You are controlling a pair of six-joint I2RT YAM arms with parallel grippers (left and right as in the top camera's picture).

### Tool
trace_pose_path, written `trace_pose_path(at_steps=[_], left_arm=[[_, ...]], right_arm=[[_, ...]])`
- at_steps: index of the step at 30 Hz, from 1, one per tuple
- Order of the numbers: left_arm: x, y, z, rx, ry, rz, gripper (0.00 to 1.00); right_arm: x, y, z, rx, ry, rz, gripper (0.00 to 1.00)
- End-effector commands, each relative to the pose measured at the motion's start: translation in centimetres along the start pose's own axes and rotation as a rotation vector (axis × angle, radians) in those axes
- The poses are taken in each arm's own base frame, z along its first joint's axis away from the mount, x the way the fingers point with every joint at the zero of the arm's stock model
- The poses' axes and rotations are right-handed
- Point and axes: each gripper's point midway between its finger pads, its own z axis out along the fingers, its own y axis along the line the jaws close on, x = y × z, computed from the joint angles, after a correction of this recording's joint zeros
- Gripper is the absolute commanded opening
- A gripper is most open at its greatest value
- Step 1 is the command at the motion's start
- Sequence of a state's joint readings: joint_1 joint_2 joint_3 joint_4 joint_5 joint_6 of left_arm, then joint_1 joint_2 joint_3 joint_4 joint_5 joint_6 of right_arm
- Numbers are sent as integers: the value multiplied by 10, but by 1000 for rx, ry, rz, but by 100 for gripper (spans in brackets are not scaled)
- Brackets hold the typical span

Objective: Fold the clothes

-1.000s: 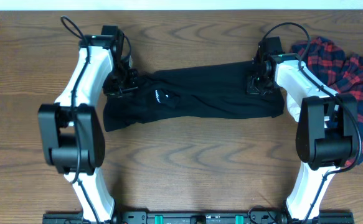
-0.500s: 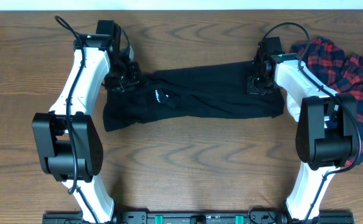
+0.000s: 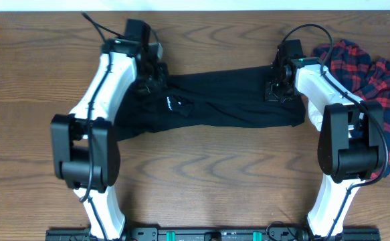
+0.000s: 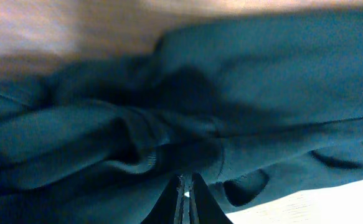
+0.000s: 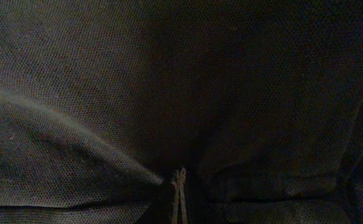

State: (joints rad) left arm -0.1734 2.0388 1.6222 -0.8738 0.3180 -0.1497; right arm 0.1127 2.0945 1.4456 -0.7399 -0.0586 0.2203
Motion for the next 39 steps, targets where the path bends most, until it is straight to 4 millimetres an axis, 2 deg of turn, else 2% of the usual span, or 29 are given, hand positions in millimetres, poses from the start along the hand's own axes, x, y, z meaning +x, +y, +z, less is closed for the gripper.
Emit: trace_pose_path(at_steps=[1,5,7,10,12,15,18,20,26,29,31,34,39], left_arm=[[25,16,37,-20,117,-41,6],[43,27,59,-33,177,-61,6],[58,32,66,-45,231,-78,6],[76,36,69,-59,291,-94,6],[78,37,69,-61,300,-98,6],[71,37,64,-55,274,-97,6],[55,32,49,-43,217,-85,6],[41,25,34,-31,162,-68,6],[2,0,-30,13,-50,-10,6],[-11,-8,-50,31,-139,14,6],[-20,-7,-55,15,-184,22,6],[-25,8,-53,-68,-206,-1,6],[-11,31,-35,-132,-144,-65,6]], right_arm=[[14,-11,18,44,63,16,1],[16,-11,18,46,71,16,1],[17,-11,18,47,73,17,1],[16,-11,18,46,71,17,1],[15,-11,18,45,68,17,1],[16,-11,18,46,70,17,1],[17,-11,18,47,72,16,1],[16,-11,18,46,71,16,1],[16,-11,18,46,71,17,1],[16,-11,18,46,68,17,1],[16,-11,18,46,68,17,1],[16,-11,18,46,68,17,1],[15,-11,18,45,66,16,1]])
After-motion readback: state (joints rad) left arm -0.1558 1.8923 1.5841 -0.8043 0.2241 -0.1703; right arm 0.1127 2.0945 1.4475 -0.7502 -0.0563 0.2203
